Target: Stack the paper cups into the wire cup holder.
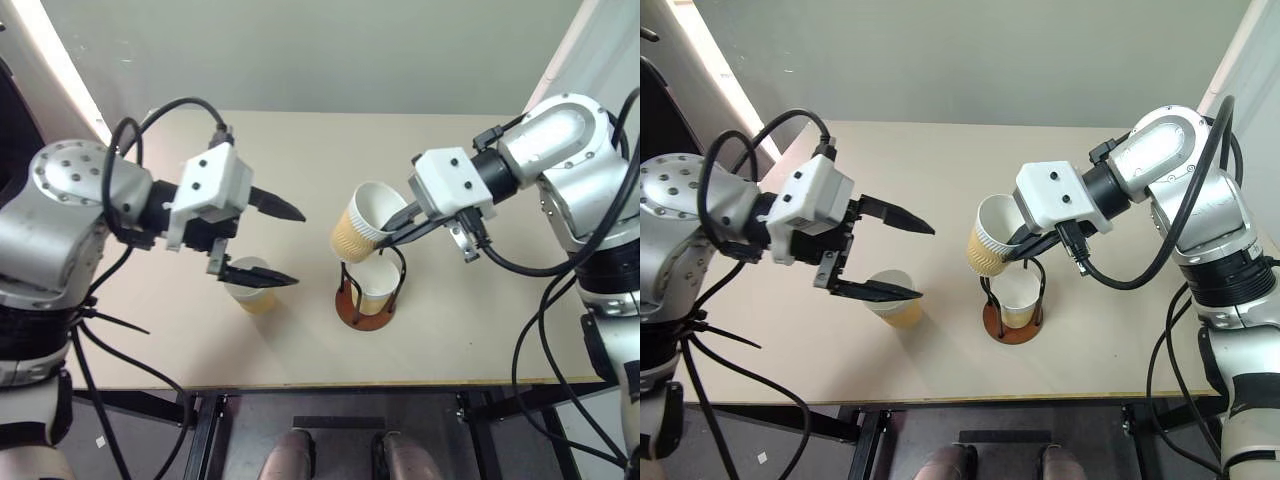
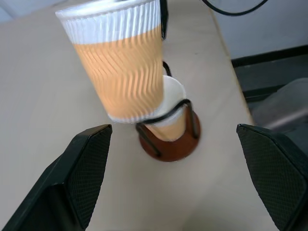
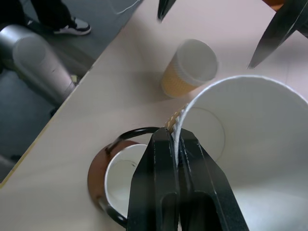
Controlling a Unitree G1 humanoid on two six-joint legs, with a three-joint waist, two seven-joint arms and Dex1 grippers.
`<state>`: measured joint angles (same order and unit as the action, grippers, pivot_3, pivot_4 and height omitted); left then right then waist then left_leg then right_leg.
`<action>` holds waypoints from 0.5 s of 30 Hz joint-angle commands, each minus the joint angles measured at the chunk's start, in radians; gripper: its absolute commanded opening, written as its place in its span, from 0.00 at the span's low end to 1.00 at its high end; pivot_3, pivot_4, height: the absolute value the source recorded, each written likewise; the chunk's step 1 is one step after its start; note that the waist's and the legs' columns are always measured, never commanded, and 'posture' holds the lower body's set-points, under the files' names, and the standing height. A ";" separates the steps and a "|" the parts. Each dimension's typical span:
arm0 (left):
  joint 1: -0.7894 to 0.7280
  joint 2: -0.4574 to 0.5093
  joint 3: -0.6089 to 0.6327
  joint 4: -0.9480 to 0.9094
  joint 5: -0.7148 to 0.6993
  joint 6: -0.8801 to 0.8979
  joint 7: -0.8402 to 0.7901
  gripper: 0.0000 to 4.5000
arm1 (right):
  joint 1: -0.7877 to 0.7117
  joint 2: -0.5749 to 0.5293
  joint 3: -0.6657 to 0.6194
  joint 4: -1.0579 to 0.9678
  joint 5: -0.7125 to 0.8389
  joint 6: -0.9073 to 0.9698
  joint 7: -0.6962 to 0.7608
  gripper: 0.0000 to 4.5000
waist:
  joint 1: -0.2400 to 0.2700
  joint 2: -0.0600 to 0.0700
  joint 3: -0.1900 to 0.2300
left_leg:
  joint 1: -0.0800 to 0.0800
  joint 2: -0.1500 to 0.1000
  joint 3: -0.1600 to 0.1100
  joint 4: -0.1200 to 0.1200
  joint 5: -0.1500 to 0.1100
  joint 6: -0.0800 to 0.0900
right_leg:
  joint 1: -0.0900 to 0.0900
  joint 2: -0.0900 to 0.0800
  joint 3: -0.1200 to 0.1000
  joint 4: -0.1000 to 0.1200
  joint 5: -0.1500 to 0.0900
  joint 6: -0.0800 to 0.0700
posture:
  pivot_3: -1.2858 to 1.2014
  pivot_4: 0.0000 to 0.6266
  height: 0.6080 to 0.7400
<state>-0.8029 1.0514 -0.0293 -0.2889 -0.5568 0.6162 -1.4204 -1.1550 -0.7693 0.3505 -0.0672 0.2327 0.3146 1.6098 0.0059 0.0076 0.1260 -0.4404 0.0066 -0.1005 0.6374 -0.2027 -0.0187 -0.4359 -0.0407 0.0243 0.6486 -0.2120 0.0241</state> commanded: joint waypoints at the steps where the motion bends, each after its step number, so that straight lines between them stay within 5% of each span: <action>1: 0.028 0.038 0.079 -0.026 -0.055 0.025 -0.015 1.00 | -0.017 -0.025 0.006 -0.012 0.003 -0.027 0.005 0.00 | 0.000 0.000 0.000 | 0.001 0.000 0.000 0.000 0.001 0.000 | 0.000 0.000 0.000 0.001 0.000 -0.001 | 0.52 0.24 1.00; 15: 0.110 0.091 0.114 -0.044 -0.050 0.045 0.049 1.00 | -0.003 -0.099 0.102 0.052 -0.029 -0.131 0.005 0.00 | -0.001 0.000 0.000 | 0.003 0.000 0.000 -0.001 0.004 0.000 | 0.001 0.000 0.000 0.002 0.001 -0.003 | 0.52 0.24 1.00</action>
<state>-0.6936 1.1226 0.0523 -0.3133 -0.6036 0.6610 -1.3846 -1.1516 -0.8562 0.4480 -0.0058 0.2061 0.2015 1.6100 0.0050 0.0074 0.1259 -0.4374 0.0066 -0.1002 0.6357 -0.1987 -0.0188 -0.4348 -0.0407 0.0246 0.6508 -0.2108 0.0210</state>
